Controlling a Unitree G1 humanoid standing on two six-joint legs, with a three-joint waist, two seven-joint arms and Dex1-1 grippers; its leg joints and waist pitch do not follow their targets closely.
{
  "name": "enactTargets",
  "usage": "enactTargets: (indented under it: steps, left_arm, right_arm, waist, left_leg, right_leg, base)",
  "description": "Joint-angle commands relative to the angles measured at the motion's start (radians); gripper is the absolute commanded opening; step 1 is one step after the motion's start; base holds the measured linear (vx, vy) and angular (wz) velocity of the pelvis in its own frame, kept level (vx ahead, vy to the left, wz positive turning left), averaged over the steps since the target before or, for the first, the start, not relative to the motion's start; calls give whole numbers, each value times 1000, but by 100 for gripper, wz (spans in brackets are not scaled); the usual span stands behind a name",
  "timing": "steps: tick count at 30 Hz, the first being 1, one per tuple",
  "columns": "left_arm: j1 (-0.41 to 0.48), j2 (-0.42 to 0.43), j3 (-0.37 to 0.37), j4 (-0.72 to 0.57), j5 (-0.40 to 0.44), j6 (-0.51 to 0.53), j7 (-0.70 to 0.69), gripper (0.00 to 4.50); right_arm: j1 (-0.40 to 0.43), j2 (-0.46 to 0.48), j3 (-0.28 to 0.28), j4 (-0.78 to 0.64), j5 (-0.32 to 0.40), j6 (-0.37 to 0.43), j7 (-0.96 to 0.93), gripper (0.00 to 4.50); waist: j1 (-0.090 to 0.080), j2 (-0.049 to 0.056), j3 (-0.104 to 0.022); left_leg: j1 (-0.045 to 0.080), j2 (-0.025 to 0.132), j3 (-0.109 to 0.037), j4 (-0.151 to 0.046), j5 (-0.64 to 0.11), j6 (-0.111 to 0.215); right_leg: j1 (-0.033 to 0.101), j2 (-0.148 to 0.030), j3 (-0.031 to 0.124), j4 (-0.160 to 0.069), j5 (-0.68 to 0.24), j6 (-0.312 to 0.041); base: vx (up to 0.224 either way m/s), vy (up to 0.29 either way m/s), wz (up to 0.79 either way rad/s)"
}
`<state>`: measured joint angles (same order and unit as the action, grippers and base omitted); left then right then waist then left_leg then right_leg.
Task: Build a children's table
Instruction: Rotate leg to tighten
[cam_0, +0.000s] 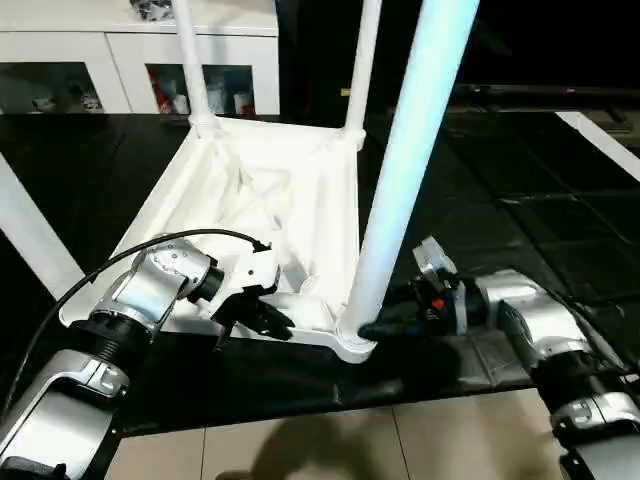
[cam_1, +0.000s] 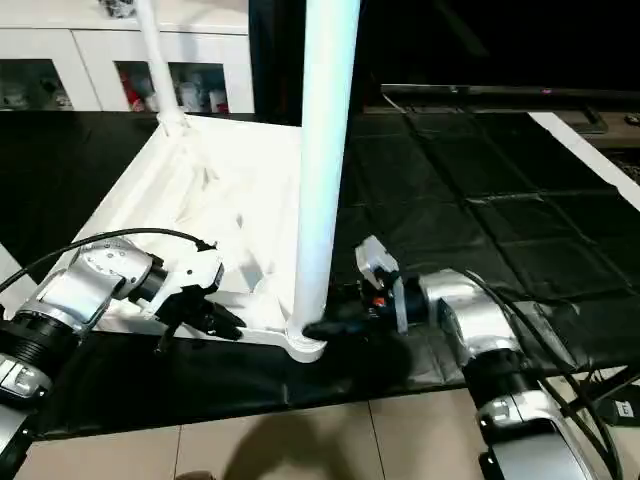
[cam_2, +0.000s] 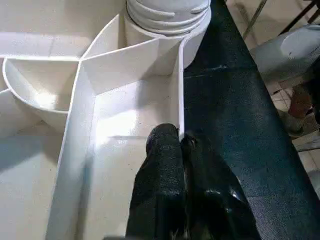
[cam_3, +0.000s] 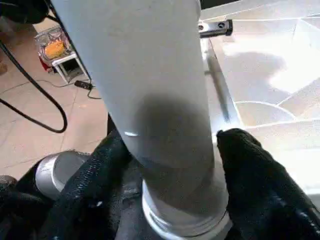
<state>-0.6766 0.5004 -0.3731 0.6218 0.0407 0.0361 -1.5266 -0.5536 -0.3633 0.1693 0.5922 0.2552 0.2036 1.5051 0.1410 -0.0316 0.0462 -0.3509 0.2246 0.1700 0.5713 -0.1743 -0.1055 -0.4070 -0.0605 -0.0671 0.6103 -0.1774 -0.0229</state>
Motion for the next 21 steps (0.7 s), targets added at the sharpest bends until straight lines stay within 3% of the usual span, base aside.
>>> enactTargets:
  steps: [1,3,7,10,12,14,15,16,17,18,21]
  left_arm:
    - [-4,-9,-37,-25,4,-16,-50,0]
    - [-4,-9,-39,-24,3,-17,-49,0]
    - [0,-14,-33,-23,4,-7,-30,0]
    - [1,-37,-12,-17,-1,39,27,0]
    - [1,-93,28,-14,-9,107,150,0]
    - [3,-111,37,-17,-11,126,187,0]
    - [10,-153,51,-28,-11,173,261,0]
    - [11,-175,56,-30,-11,191,295,0]
    - [12,-190,60,-32,-11,202,317,0]
    - [9,-220,69,-29,-14,224,359,0]
    - [-5,-295,98,-12,-23,274,466,0]
  right_arm:
    - [-14,-2,5,5,2,-14,0,252]
    - [-13,0,5,4,3,-15,3,224]
    - [3,1,9,-11,6,-15,16,210]
    - [31,10,-4,-46,25,4,-3,208]
    - [83,43,-16,-102,19,23,-108,206]
    - [97,57,-18,-111,7,27,-158,206]
    - [117,102,-28,-108,-30,13,-295,205]
    - [120,129,-38,-100,-44,14,-367,205]
    - [121,148,-45,-94,-53,15,-416,204]
    - [118,177,-54,-86,-61,21,-477,200]
    - [103,245,-72,-64,-76,49,-614,197]
  waist:
    - [-8,4,-64]
    - [-8,4,-64]
    - [-7,4,-65]
    - [-7,6,-64]
    - [-3,7,-61]
    - [-4,5,-60]
    - [-13,5,-52]
    - [-13,5,-52]
    - [-20,4,-50]
    - [-30,1,-49]
    - [-46,4,-47]
  left_leg:
    - [5,11,10,-55,-173,31]
    - [6,11,10,-55,-177,28]
    - [4,10,10,-54,-168,30]
    - [6,11,11,-54,-171,30]
    - [11,12,11,-56,-191,23]
    - [11,10,9,-57,-212,18]
    - [8,10,7,-64,-245,2]
    - [8,10,7,-64,-245,2]
    - [14,4,1,-66,-289,-16]
    - [11,0,-2,-67,-293,-16]
    - [15,-3,-1,-64,-307,-13]
  right_leg:
    - [57,-69,42,-61,-159,-219]
    - [56,-69,43,-63,-173,-213]
    - [58,-68,43,-62,-163,-212]
    - [57,-68,43,-62,-162,-213]
    - [51,-67,44,-67,-183,-208]
    - [54,-70,43,-71,-231,-199]
    - [50,-71,43,-82,-324,-167]
    - [50,-71,43,-82,-324,-167]
    - [48,-77,39,-96,-464,-123]
    - [53,-78,37,-103,-510,-98]
    - [42,-73,35,-112,-553,-78]
  base:
    - [0,0,0]
    - [0,0,0]
    - [0,0,0]
    - [0,0,0]
    - [0,0,0]
    - [0,0,0]
    - [0,0,0]
    - [0,0,0]
    - [0,0,0]
    - [0,0,0]
    - [0,0,0]
